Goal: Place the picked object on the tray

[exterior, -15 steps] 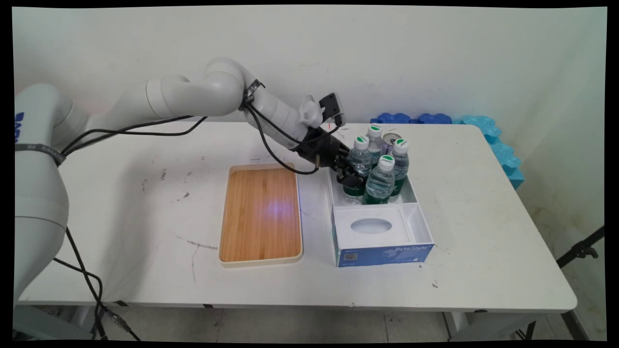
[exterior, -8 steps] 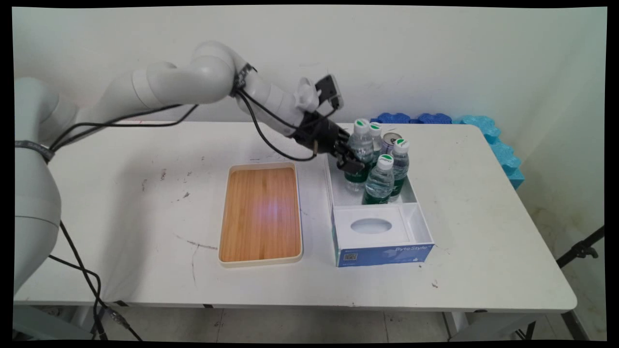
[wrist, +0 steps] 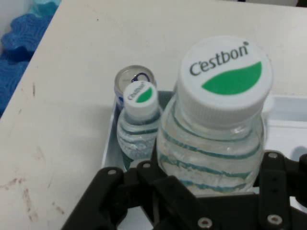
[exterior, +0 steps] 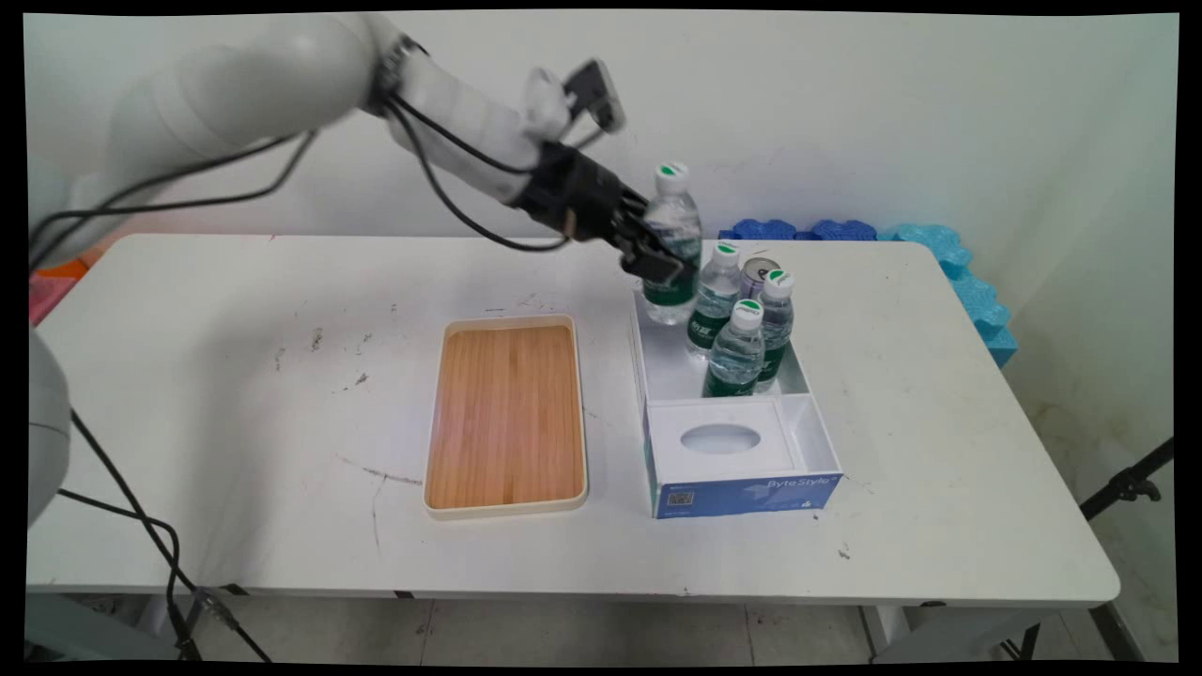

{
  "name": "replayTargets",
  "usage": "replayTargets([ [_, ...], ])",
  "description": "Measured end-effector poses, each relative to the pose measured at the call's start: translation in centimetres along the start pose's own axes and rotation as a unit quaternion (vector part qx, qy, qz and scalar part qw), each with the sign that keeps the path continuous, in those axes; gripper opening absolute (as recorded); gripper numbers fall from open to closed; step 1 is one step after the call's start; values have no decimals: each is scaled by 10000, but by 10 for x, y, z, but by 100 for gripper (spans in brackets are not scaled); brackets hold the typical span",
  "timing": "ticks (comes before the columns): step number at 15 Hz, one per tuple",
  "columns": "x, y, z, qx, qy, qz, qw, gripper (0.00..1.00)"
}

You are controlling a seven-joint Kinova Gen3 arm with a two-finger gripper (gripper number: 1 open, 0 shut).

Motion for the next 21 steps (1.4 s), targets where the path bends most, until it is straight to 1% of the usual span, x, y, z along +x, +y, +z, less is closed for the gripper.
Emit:
replayTargets([
  [3,0,10,-48,-52,23,29,10000,0],
  [5,-6,18,-74,-134,32,51,9999,0],
  [6,-9,21,-82,-164,29,56,9998,0],
  [9,-33,39,-116,-291,-52,112,9995,0],
  [11,-53,50,-131,-326,-145,144,9993,0],
  [13,-74,59,-140,-340,-246,162,9990,0],
  [16,-97,69,-143,-345,-357,204,9986,0],
  [19,-126,76,-138,-324,-475,256,9980,0],
  [21,-138,78,-132,-299,-517,264,9979,0],
])
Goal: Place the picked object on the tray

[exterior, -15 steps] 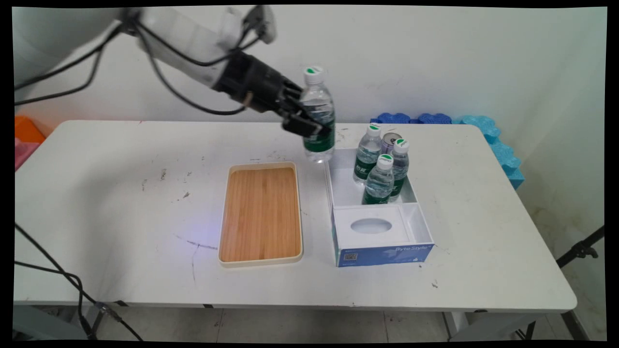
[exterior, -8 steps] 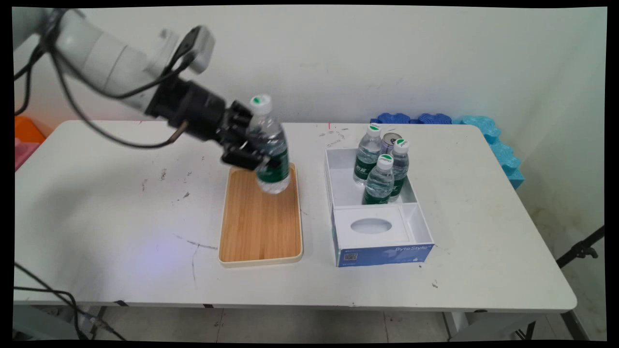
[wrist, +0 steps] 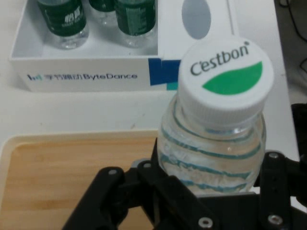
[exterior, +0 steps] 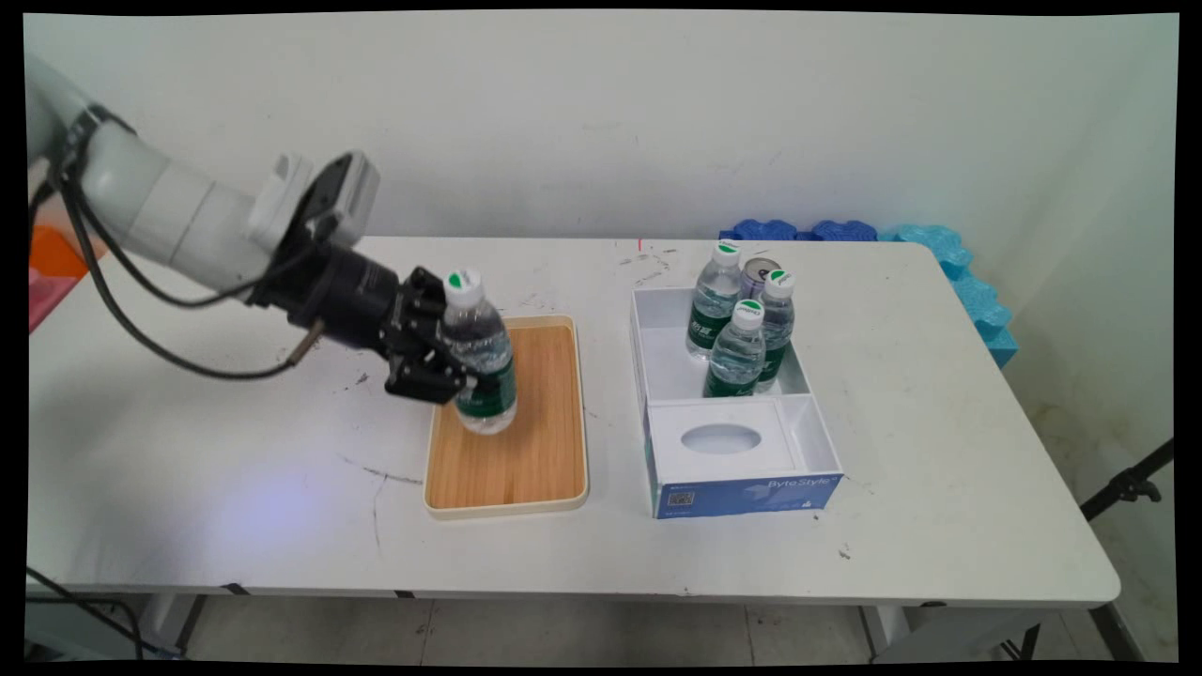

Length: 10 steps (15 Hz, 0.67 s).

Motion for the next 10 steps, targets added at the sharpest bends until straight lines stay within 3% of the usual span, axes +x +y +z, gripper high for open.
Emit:
replayTargets([
  [10,-29,4,65,92,-2,-89,9999,0],
])
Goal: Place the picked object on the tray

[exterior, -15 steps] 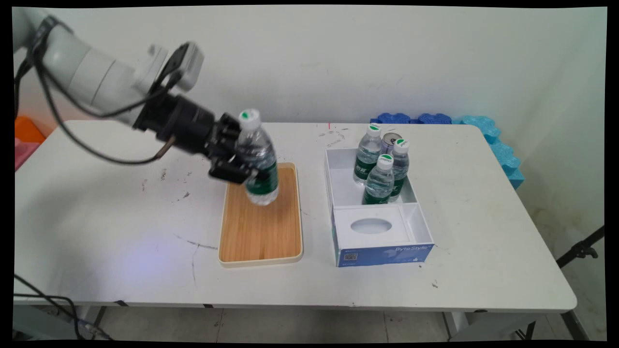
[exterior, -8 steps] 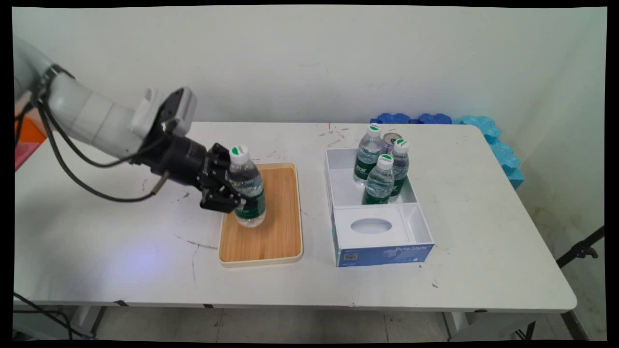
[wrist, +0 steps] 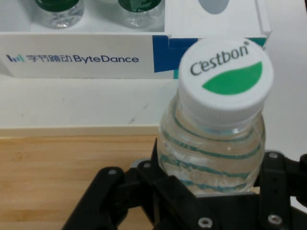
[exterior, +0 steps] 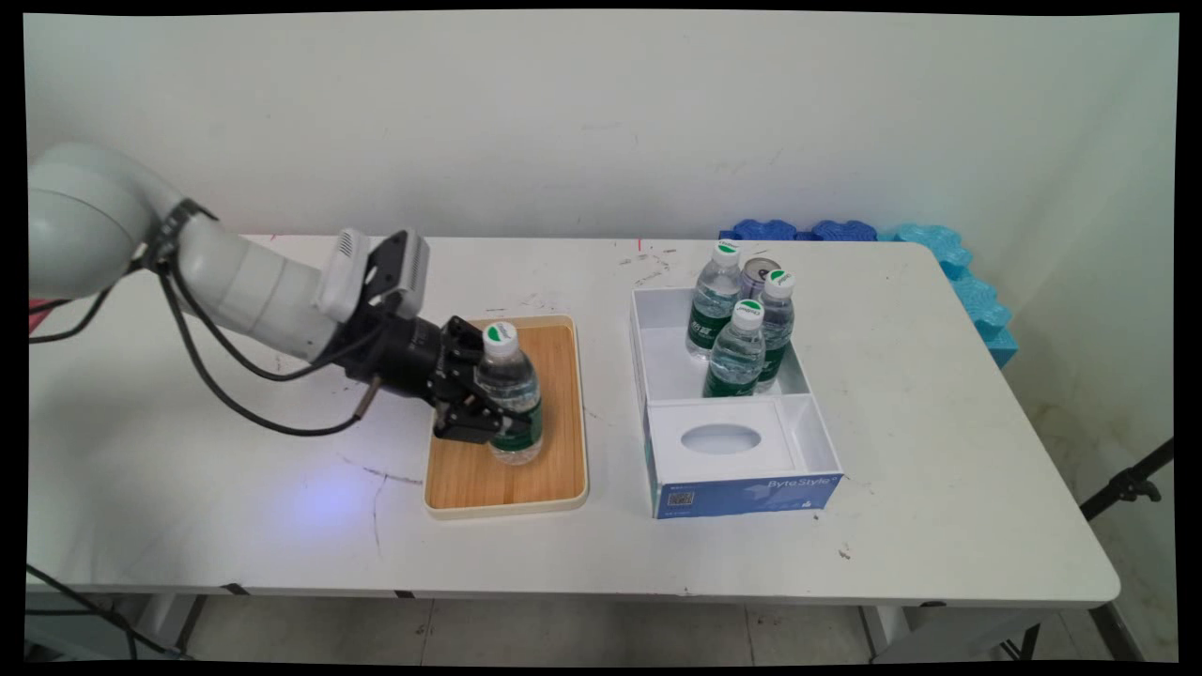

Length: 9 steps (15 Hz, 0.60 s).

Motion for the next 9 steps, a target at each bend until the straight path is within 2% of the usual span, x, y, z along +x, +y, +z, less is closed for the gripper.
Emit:
replayTargets([
  [9,-9,1,32,11,-12,-119,9999,0],
])
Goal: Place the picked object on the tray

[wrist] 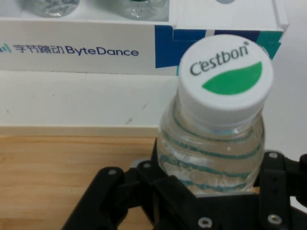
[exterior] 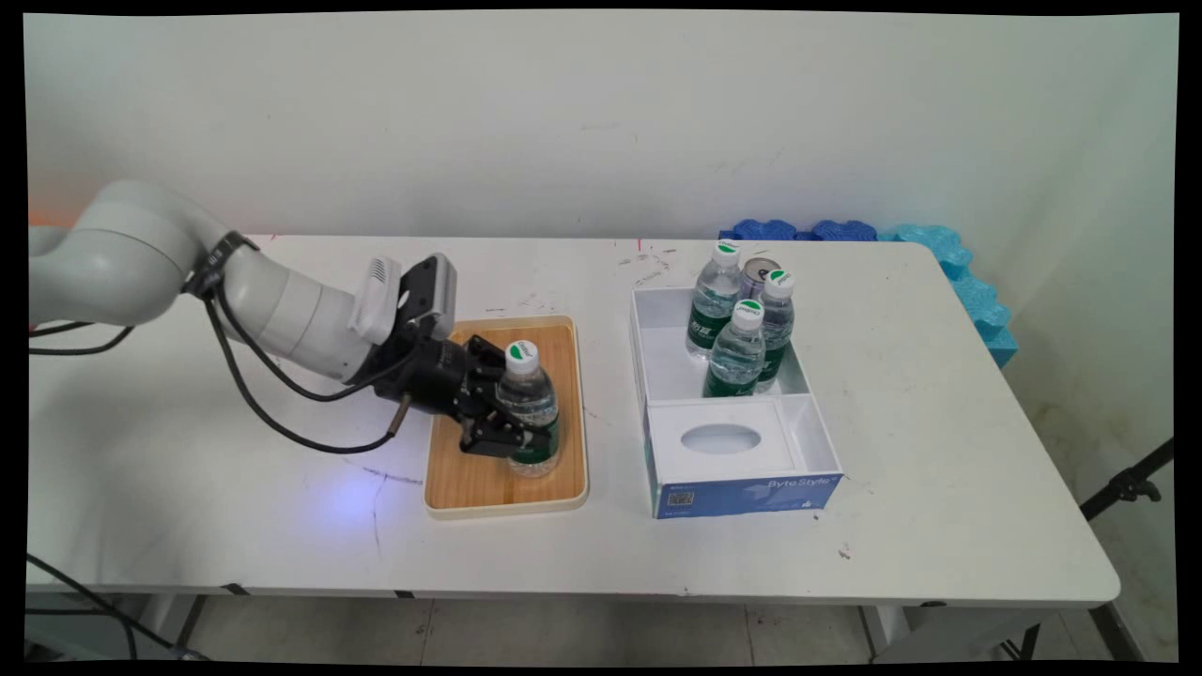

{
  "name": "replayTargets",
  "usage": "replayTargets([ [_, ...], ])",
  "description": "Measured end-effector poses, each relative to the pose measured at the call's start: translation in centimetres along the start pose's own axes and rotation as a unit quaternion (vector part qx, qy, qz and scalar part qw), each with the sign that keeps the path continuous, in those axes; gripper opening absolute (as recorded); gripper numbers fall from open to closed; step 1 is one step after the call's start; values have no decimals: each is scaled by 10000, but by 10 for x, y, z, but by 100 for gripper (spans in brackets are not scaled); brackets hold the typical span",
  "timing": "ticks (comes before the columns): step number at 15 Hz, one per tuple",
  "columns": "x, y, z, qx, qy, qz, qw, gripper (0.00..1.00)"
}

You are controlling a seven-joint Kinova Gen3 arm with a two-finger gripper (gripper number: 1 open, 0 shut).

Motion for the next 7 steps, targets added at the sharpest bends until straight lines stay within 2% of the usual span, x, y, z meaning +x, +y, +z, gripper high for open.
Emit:
replayTargets([
  [3,-1,0,7,14,14,-5,10000,0],
  [4,-2,0,8,18,18,-2,10000,100],
  [7,-2,1,11,27,28,5,10000,100],
])
